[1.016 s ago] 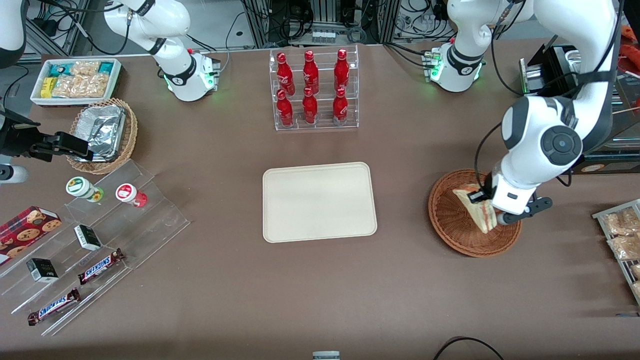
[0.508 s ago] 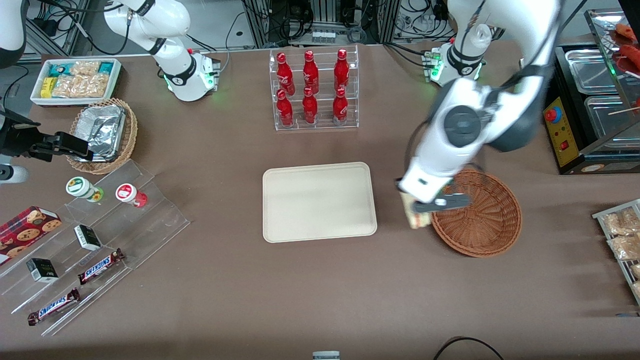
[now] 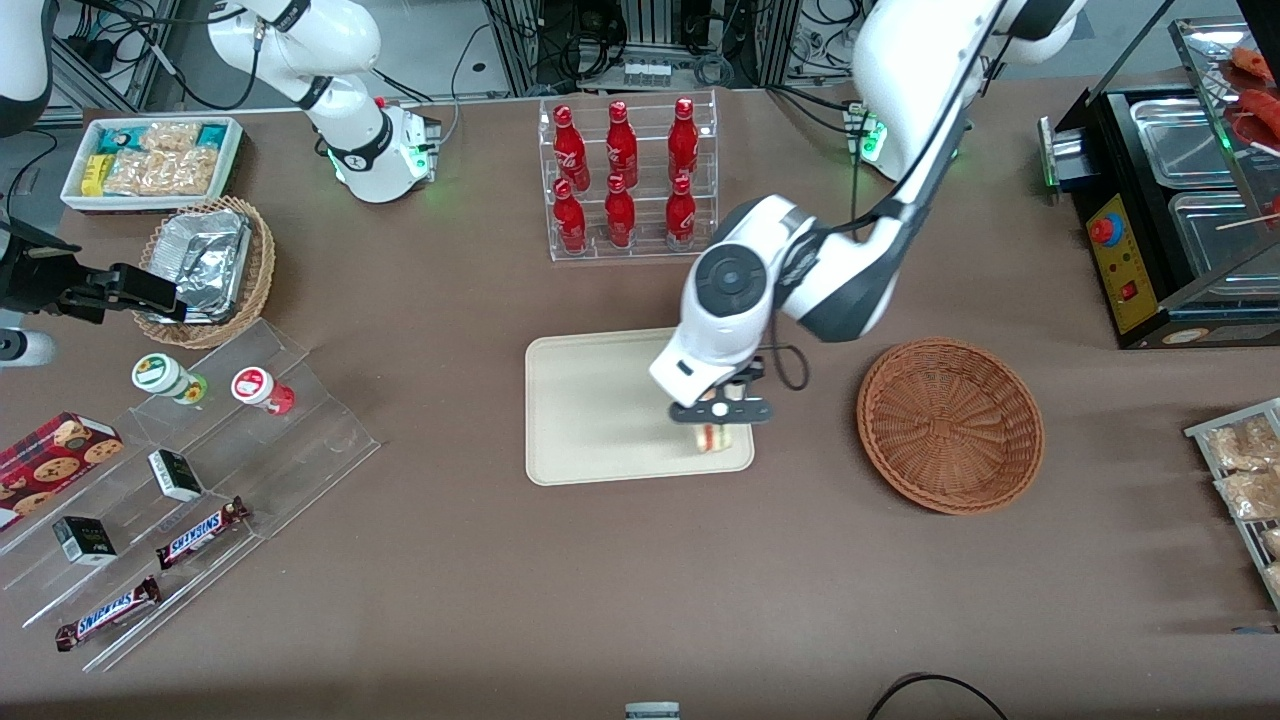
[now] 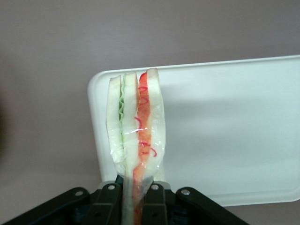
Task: Place sandwich from basket to tray
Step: 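Lift the sandwich and carry it with the left gripper toward the white tray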
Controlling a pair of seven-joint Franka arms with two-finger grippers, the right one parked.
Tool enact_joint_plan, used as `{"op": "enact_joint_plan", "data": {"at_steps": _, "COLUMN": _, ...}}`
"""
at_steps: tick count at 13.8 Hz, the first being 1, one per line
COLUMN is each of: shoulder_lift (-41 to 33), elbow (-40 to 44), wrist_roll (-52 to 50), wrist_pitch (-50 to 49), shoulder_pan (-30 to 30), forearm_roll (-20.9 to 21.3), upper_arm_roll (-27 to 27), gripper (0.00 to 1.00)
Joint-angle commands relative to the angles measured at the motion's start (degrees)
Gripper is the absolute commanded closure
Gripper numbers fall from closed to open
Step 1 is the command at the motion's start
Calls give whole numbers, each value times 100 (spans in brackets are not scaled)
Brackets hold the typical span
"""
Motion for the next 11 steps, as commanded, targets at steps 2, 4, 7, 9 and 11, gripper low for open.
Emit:
{"op": "enact_joint_plan", "data": {"at_steps": 2, "shoulder_lift": 555, "elbow": 340, "wrist_roll": -130, "wrist_pitch": 493, "shoulder_pan": -376, "forearm_roll": 43, "upper_arm_roll": -15, "gripper": 87}}
{"op": "enact_joint_plan", "data": {"at_steps": 4, "shoulder_lift": 776, "elbow": 436, "wrist_roll": -139, "wrist_pitch": 678, "shoulder_pan": -491, "forearm_roll": 42, "upper_arm_roll": -23, "gripper": 87}}
{"op": "enact_joint_plan", "data": {"at_steps": 7, "shoulder_lift": 952, "elbow": 445, "wrist_roll": -191, "wrist_pitch": 679, "shoulder_pan": -640, "forearm_roll": 51, "upper_arm_roll": -15, "gripper": 87}}
{"op": "enact_joint_plan", "data": {"at_steps": 9, "shoulder_lift": 1083, "elbow": 445, "wrist_roll": -253, "wrist_pitch": 679, "shoulder_pan": -676, "forearm_roll": 60, "upper_arm_roll": -15, "gripper": 87}}
{"op": "enact_joint_plan", "data": {"at_steps": 11, "shoulder_lift": 1145, "elbow": 437, "wrist_roll": -297, "wrist_pitch": 679, "shoulder_pan": -781, "forearm_roll": 69, "upper_arm_roll": -15, "gripper": 86}}
